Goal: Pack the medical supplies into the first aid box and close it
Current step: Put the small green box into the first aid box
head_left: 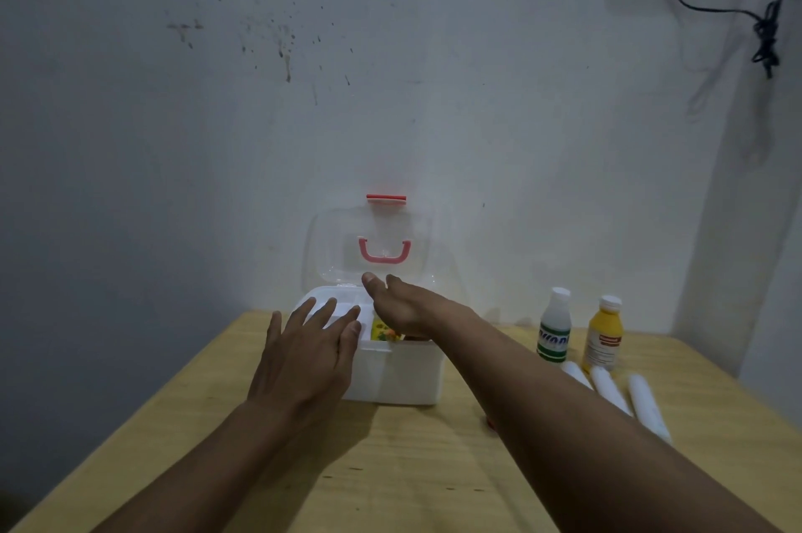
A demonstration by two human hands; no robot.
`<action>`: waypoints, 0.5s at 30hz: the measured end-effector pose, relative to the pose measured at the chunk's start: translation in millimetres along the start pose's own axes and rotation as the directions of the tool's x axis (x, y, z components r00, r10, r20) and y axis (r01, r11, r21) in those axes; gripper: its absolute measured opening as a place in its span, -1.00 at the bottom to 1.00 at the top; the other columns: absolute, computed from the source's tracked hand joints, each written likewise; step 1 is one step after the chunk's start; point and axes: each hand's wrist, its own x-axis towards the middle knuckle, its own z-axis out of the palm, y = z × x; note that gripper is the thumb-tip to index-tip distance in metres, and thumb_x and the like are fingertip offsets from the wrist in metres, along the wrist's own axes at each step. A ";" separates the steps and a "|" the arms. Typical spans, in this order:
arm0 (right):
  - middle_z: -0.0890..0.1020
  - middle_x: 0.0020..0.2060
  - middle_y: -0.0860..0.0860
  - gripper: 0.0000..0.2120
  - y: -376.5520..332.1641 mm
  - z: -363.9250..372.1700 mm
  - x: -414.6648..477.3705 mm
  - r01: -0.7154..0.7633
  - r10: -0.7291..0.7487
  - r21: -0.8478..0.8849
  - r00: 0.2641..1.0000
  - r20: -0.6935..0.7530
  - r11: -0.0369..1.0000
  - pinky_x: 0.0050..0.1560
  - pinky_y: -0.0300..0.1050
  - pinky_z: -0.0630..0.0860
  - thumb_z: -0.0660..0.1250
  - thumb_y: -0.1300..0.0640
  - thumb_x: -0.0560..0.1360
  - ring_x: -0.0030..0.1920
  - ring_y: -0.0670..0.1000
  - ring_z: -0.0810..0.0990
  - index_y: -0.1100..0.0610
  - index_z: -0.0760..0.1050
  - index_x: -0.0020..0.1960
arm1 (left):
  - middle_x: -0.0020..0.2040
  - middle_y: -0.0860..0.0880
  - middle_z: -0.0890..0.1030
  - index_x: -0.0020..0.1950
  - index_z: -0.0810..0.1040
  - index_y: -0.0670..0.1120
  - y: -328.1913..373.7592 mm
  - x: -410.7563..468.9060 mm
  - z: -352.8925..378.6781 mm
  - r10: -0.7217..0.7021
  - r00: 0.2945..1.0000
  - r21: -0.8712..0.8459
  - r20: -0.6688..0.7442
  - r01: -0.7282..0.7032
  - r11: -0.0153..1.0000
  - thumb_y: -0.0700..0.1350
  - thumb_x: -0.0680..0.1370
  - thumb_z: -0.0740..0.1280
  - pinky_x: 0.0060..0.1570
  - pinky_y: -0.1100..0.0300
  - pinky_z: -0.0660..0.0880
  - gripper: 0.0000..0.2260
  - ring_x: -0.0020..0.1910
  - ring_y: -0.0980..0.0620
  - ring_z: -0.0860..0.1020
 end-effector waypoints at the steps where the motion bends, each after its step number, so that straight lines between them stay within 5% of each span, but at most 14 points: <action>1: 0.01 0.60 0.09 -0.44 0.7 -0.2 1.3 -0.004 0.004 0.015 1.000 -0.005 1.000 0.53 0.13 0.04 -0.19 -0.16 0.68 0.57 0.19 0.03 0.04 -0.05 0.61 | 0.54 0.05 0.29 0.49 0.33 0.17 0.0 -0.3 0.1 0.000 1.000 0.002 0.002 0.000 1.000 0.28 0.47 -0.33 0.51 -0.17 -0.04 -0.28 0.55 0.00 0.15; 15: 0.21 0.55 0.11 -0.29 8.5 1.8 12.8 -0.043 0.044 0.070 0.999 -0.015 0.997 0.40 0.06 0.28 -0.17 -0.33 0.59 0.49 0.20 0.27 0.07 0.12 0.58 | 0.56 0.06 0.24 0.50 0.29 0.20 4.6 -2.5 -8.3 -0.014 0.998 0.028 0.067 0.012 1.000 0.22 0.55 -0.25 0.51 -0.19 -0.10 -0.40 0.57 0.01 0.08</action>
